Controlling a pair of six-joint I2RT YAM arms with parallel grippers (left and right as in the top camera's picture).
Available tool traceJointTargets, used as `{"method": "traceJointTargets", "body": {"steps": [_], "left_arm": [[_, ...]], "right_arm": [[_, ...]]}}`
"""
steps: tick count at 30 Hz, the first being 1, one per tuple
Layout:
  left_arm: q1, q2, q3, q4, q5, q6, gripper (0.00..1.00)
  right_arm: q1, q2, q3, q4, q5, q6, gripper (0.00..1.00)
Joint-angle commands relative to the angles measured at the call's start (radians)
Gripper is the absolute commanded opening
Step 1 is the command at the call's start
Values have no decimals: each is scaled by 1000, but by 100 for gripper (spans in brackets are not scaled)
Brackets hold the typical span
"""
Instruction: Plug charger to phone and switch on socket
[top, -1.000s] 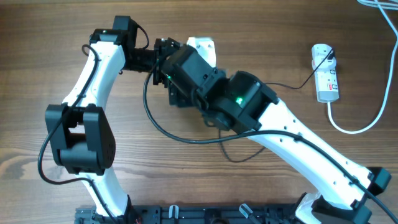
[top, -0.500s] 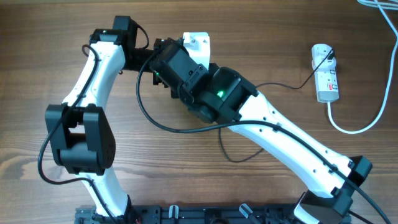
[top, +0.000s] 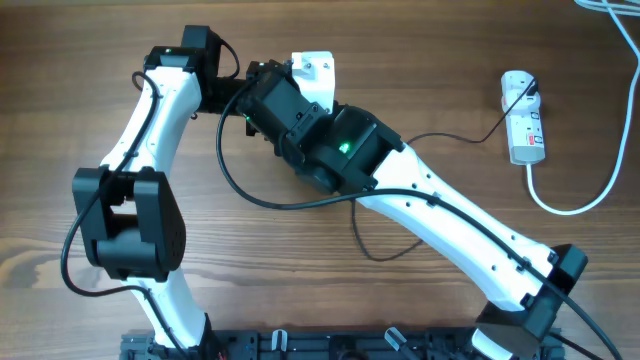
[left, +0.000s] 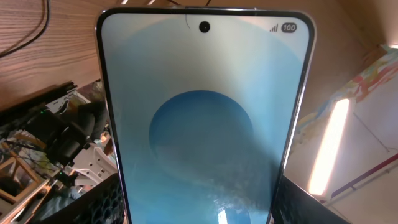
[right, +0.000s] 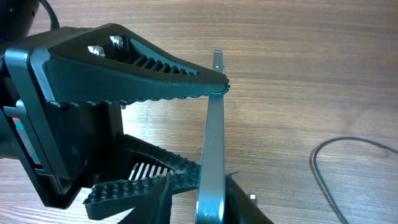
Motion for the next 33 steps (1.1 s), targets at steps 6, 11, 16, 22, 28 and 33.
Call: {"method": "traceJointTargets", "body": {"steps": [6,11,16,22,28,33], "left_arm": [[1,-33,22,0,53,-10,66],[1,-33,22,0,53,-10,66],[1,-33,22,0,53,-10,69],[1,-33,22,0,53,-10,79],[2,-33,22,76,53,-17,100],[2,-33,22,79,53,-147,100]], "right_arm": [[2,14,21,9,45,0,19],[2,14,21,13,58,0,16],[2,14,21,26,59,1,8],[2,8,23,51,59,16,5],[-5,-39,23,57,110,333,4],[-12,-72,23,54,155,767,4]]}}
